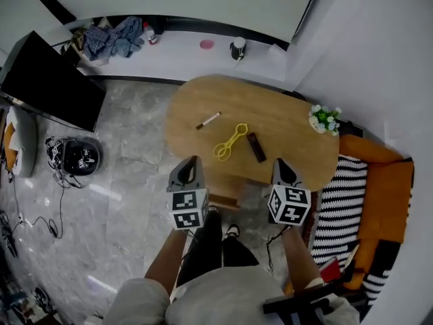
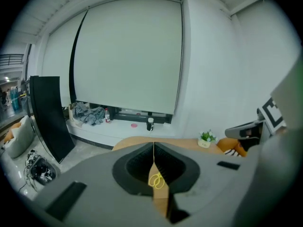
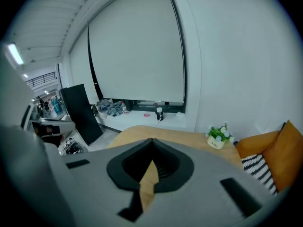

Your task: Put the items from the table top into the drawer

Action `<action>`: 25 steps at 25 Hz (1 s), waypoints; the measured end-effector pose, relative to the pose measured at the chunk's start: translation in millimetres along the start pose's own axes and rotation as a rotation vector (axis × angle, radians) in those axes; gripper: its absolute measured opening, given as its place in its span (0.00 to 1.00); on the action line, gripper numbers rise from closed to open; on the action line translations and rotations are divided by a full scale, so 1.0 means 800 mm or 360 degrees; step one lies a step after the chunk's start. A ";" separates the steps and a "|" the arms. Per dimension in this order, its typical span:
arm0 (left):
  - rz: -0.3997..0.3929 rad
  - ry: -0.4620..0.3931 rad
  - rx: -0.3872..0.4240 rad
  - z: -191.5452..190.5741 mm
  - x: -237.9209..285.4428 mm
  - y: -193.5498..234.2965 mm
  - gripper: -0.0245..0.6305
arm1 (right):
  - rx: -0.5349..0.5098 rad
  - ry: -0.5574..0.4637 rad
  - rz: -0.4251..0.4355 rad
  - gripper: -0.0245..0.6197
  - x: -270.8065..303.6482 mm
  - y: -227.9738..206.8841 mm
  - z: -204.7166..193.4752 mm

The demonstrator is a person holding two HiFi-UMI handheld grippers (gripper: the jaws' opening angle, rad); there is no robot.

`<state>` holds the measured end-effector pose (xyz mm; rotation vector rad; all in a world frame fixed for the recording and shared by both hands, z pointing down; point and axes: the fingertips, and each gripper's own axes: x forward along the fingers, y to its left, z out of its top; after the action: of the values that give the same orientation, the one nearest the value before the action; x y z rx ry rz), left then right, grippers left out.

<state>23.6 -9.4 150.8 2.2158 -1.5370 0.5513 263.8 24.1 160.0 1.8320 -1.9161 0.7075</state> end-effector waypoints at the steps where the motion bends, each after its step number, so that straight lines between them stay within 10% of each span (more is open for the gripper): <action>1: -0.0004 0.0023 -0.0004 -0.009 0.012 0.003 0.05 | 0.0008 0.0023 -0.0001 0.03 0.014 -0.001 -0.009; 25: -0.0049 0.0357 -0.0134 -0.290 0.219 0.042 0.05 | 0.0060 0.0347 -0.0028 0.03 0.232 -0.038 -0.251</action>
<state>25.5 -38.2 442.0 2.0344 -1.3835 0.6874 270.2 -2.7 433.2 1.7128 -1.7556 0.9032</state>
